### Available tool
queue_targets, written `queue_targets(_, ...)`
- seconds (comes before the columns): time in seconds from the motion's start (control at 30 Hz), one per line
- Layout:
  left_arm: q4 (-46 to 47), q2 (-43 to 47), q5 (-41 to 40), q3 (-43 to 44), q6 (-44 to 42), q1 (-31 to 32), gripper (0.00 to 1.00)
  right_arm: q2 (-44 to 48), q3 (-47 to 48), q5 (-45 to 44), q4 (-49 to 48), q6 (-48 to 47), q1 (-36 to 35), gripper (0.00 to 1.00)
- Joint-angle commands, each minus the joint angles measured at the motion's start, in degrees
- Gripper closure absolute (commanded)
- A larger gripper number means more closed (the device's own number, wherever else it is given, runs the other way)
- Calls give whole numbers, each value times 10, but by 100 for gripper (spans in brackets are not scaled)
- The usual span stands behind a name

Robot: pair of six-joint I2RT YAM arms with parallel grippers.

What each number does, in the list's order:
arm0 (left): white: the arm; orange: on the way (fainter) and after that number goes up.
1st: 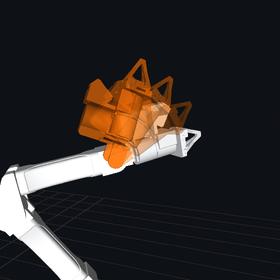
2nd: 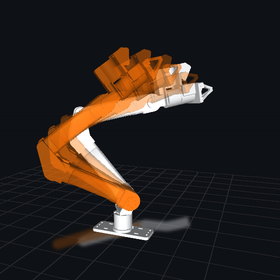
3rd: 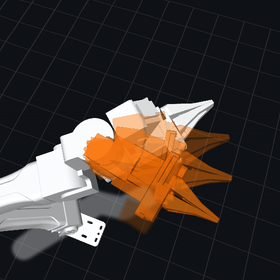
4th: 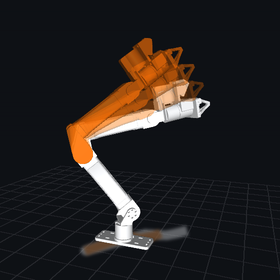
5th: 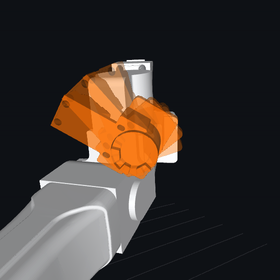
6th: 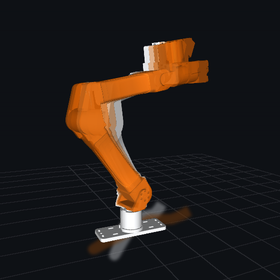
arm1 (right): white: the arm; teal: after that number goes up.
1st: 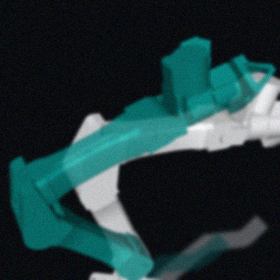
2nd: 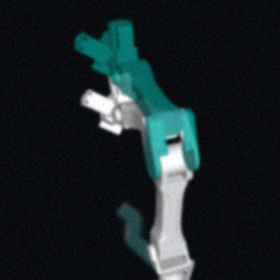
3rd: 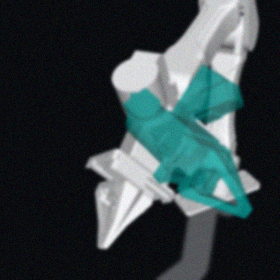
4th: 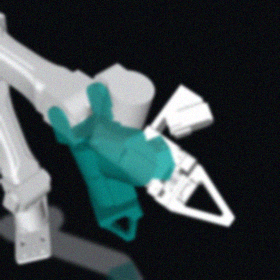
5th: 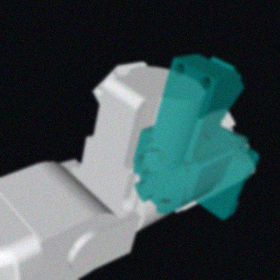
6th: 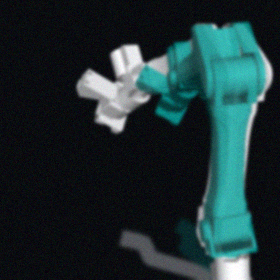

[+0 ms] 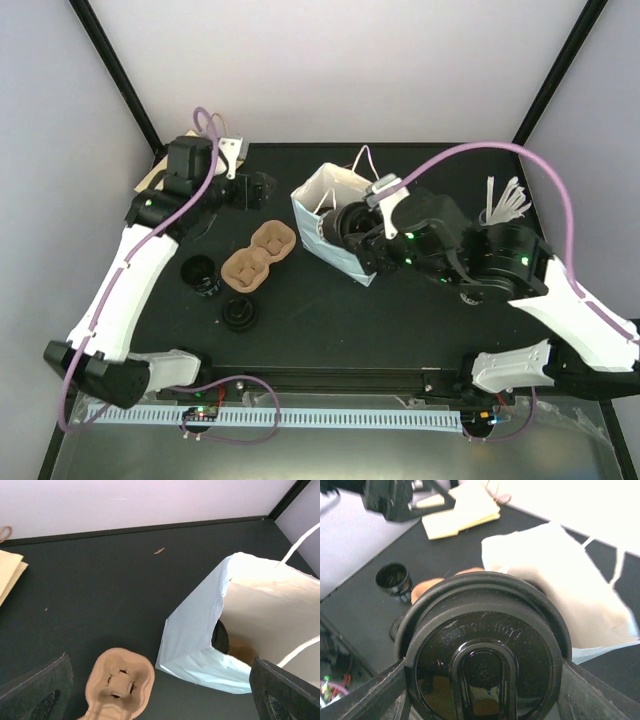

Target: Pack the takeout coffee

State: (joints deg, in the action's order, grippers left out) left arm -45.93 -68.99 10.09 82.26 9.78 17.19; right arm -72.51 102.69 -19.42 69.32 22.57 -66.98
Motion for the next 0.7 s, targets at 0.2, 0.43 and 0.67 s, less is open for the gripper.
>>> queue_targets(0.2, 52, -114, 185, 54, -11, -3, 1, 34, 30, -166, -22, -25, 33, 34)
queue_targets(0.43, 48, -167, 209, 71, -27, 17, 1, -8, -19, -132, -23, -41, 110, 35)
queue_targets(0.67, 43, -157, 192, 59, -38, 27, 2, -79, -5, -77, 0, -56, 136, 36)
